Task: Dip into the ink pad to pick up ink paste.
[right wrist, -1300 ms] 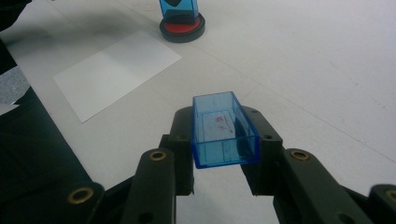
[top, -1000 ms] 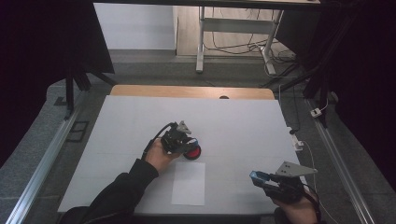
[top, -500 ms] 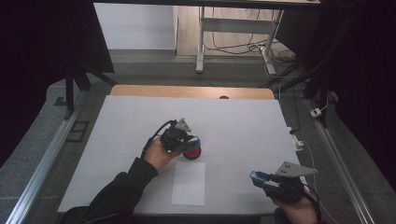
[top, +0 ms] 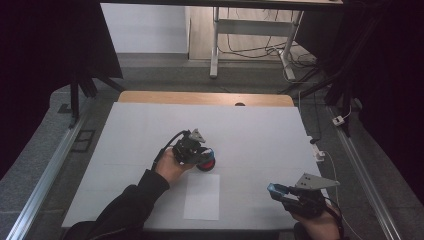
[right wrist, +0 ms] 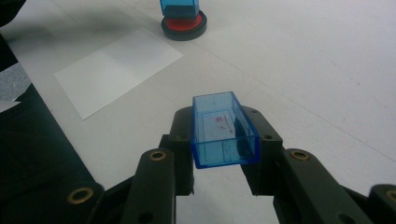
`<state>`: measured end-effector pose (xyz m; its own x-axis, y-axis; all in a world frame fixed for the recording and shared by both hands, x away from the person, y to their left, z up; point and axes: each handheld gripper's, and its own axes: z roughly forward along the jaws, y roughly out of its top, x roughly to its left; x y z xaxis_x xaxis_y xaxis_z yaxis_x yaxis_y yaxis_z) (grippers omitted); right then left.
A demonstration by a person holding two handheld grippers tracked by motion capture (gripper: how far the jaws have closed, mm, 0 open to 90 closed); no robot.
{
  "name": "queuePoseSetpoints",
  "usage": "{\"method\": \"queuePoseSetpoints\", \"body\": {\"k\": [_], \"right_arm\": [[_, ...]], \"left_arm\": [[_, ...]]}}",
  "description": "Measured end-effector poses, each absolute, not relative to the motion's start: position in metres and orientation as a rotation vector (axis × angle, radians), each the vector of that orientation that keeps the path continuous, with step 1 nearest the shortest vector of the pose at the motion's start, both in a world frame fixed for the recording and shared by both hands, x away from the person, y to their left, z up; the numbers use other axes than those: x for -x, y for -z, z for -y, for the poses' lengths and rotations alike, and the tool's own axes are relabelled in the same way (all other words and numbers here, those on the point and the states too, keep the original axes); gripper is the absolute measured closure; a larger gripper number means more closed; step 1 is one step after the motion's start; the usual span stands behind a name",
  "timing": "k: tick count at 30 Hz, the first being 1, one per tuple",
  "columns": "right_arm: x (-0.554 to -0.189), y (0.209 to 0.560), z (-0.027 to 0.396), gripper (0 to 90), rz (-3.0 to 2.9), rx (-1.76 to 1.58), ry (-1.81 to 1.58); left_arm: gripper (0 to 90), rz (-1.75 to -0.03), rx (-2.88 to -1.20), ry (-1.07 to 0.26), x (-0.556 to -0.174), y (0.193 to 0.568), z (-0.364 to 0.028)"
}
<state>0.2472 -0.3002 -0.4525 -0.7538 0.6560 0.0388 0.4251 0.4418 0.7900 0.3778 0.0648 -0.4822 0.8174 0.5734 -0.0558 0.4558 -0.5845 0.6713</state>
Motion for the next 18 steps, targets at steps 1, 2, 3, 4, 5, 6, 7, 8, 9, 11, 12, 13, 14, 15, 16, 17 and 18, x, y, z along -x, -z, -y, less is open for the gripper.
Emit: {"method": "queuePoseSetpoints", "body": {"k": [1,2,3,4,5,6,7,8,9,11,12,13,14,15,16,17,18], "right_arm": [[-0.2472,0.4525,0.3002,67.9,-2.423,-0.933,-1.210],[-0.2471,0.4525,0.3002,67.9,-2.423,-0.932,-1.210],[-0.2471,0.4525,0.3002,67.9,-2.423,-0.932,-1.210],[-0.2471,0.4525,0.3002,67.9,-2.424,-0.932,-1.210],[-0.2471,0.4525,0.3002,67.9,-2.424,-0.932,-1.210],[-0.2471,0.4525,0.3001,67.9,-2.424,-0.932,-1.210],[-0.2471,0.4525,0.3002,67.9,-2.424,-0.932,-1.210],[-0.2471,0.4525,0.3002,67.9,-2.424,-0.932,-1.210],[-0.2471,0.4525,0.3001,67.9,-2.424,-0.932,-1.210],[-0.2470,0.4525,0.3001,67.9,-2.424,-0.932,-1.210],[-0.2470,0.4525,0.3001,67.9,-2.424,-0.932,-1.209],[-0.2470,0.4525,0.3000,67.9,-2.425,-0.932,-1.209],[-0.2470,0.4525,0.3000,67.9,-2.424,-0.932,-1.208],[-0.2470,0.4526,0.2999,67.9,-2.425,-0.932,-1.210],[-0.2470,0.4526,0.2997,67.9,-2.424,-0.932,-1.210],[-0.2470,0.4526,0.2997,67.9,-2.426,-0.931,-1.209],[-0.2470,0.4526,0.2996,67.9,-2.427,-0.931,-1.208]], "left_arm": [[70.2,-0.753,-2.294,-0.217,-0.3779,0.4828,-0.0647],[70.2,-0.756,-2.295,-0.216,-0.3781,0.4833,-0.0647],[70.2,-0.755,-2.298,-0.214,-0.3783,0.4839,-0.0646],[70.2,-0.756,-2.300,-0.217,-0.3783,0.4846,-0.0645],[70.2,-0.759,-2.300,-0.217,-0.3785,0.4853,-0.0643],[70.2,-0.759,-2.302,-0.216,-0.3787,0.4860,-0.0643],[70.2,-0.760,-2.304,-0.217,-0.3790,0.4867,-0.0643],[70.2,-0.760,-2.308,-0.216,-0.3793,0.4875,-0.0643],[70.2,-0.758,-2.303,-0.215,-0.3794,0.4879,-0.0646],[70.2,-0.761,-2.303,-0.213,-0.3797,0.4881,-0.0648],[70.2,-0.762,-2.304,-0.214,-0.3797,0.4881,-0.0647],[70.2,-0.761,-2.304,-0.216,-0.3794,0.4883,-0.0644],[70.3,-0.760,-2.304,-0.218,-0.3793,0.4886,-0.0643],[70.3,-0.759,-2.305,-0.220,-0.3791,0.4887,-0.0642],[70.3,-0.757,-2.306,-0.223,-0.3789,0.4889,-0.0639],[70.4,-0.754,-2.308,-0.225,-0.3787,0.4890,-0.0639],[70.4,-0.750,-2.310,-0.227,-0.3785,0.4891,-0.0640]]}}
